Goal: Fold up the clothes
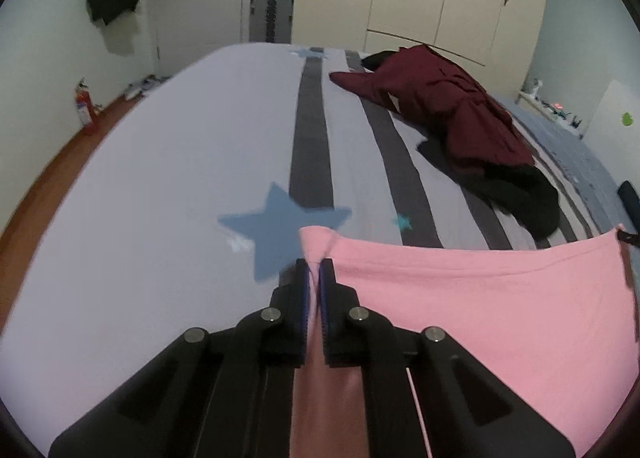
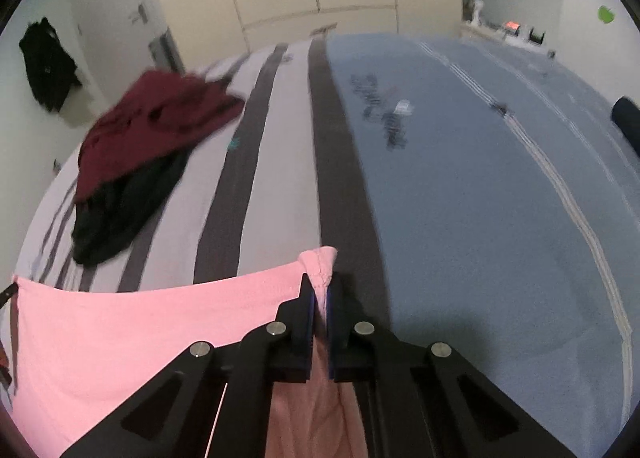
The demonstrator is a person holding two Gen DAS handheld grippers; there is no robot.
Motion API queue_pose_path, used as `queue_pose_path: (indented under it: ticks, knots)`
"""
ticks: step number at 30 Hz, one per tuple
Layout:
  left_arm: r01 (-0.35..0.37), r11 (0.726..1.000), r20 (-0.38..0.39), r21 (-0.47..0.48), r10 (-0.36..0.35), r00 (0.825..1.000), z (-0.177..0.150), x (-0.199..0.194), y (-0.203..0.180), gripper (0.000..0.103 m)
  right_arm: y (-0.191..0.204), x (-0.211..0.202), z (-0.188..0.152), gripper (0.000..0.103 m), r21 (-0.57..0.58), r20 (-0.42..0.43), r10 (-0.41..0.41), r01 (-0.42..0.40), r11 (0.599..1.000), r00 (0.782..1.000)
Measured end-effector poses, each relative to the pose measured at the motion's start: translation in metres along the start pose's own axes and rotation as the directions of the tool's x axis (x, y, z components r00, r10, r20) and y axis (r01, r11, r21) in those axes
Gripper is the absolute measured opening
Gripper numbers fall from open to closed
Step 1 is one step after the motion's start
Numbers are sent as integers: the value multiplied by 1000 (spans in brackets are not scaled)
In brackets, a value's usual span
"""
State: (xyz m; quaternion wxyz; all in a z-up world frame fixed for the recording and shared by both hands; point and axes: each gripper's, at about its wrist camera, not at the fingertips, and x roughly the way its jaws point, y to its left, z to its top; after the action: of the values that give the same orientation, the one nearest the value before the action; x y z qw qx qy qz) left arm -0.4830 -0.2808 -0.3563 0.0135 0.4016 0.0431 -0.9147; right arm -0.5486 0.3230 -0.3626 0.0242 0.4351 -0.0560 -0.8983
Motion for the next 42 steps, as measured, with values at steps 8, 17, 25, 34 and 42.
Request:
queue_pose_path:
  ticks: [8,17,25,34,42]
  knots:
    - [-95,995,13,10,95,995,39,19,-18,3,9,9,32,4,-49,36,-82,83,995,996]
    - [-159,986,-69,41,162,984,36,66,-27,3,8,47,35,4,-92,-9,-156,155,984,988]
    - [-246,962,-61,121,255,965,18,88,-42,10,18,72,14,6,-175,-4,-219,215,961,976]
    - [-272,962,168,-6,270,948,26,-1,-20,58,-10,-1,27,32,-38,157,-220,228,973,963]
    - [-19,991,8,136,18,1000,-66,-84,-57,45,11,-107,-92,32,-153,47,76,-68,986,996]
